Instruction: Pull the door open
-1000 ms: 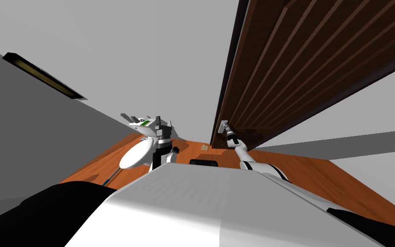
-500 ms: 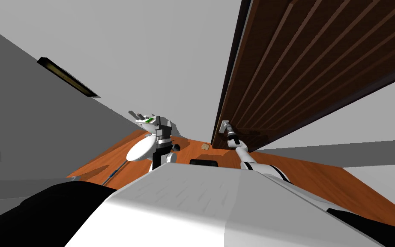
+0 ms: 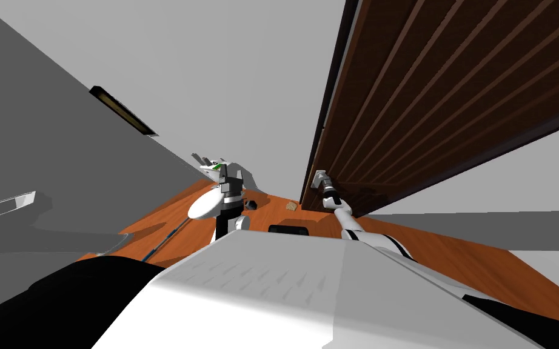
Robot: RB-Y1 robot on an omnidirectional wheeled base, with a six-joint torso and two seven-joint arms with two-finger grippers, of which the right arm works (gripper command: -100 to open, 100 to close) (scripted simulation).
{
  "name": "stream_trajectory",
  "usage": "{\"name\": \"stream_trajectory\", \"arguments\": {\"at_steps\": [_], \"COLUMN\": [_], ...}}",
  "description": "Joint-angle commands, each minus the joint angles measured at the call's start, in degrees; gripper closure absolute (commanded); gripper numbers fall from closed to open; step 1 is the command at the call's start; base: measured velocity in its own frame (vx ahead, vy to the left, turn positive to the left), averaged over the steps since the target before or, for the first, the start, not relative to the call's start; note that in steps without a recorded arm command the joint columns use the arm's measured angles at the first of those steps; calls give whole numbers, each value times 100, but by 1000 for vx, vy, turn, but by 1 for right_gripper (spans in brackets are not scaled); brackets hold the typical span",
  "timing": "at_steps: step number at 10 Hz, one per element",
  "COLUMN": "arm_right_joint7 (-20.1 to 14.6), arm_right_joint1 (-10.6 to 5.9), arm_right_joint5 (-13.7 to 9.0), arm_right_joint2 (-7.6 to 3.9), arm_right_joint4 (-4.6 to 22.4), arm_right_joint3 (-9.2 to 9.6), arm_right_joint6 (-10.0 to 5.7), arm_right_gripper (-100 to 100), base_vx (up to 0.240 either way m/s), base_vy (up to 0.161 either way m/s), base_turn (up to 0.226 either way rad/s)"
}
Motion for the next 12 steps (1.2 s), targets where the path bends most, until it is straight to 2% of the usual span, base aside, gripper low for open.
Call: {"name": "stream_trajectory", "arguments": {"at_steps": [1, 2, 3, 5, 6, 7, 8, 9, 10, 12], "arm_right_joint7": [-283, -428, -510, -866, -964, -1151, -1191, -1397, -1418, -1801], "arm_right_joint1": [-9, 12, 12, 55, 55, 76, 76, 97, 97, 139], "arm_right_joint5": [-205, -390, -390, -760, -760, -945, -945, -1130, -1130, -1499], "arm_right_joint2": [16, 2, 2, -25, -25, -39, -39, -53, -53, -81], "arm_right_joint4": [-33, -55, -55, -100, -100, -122, -122, -145, -145, -189], "arm_right_joint3": [30, 33, 33, 37, 37, 39, 39, 41, 41, 46], "arm_right_joint6": [-19, -12, -12, 1, 1, 7, 7, 14, 14, 26], "arm_right_gripper": [100, 100, 100, 100, 100, 100, 100, 100, 100, 100], "base_vx": [-52, -70, -51, -70, -60, -48, -37, -43, -36, -64], "base_vy": [-39, -53, -46, -42, -38, -39, -35, -29, -24, -47], "base_turn": [125, 203, 77, 143, 78, 134, 67, 118, 70, 163]}}
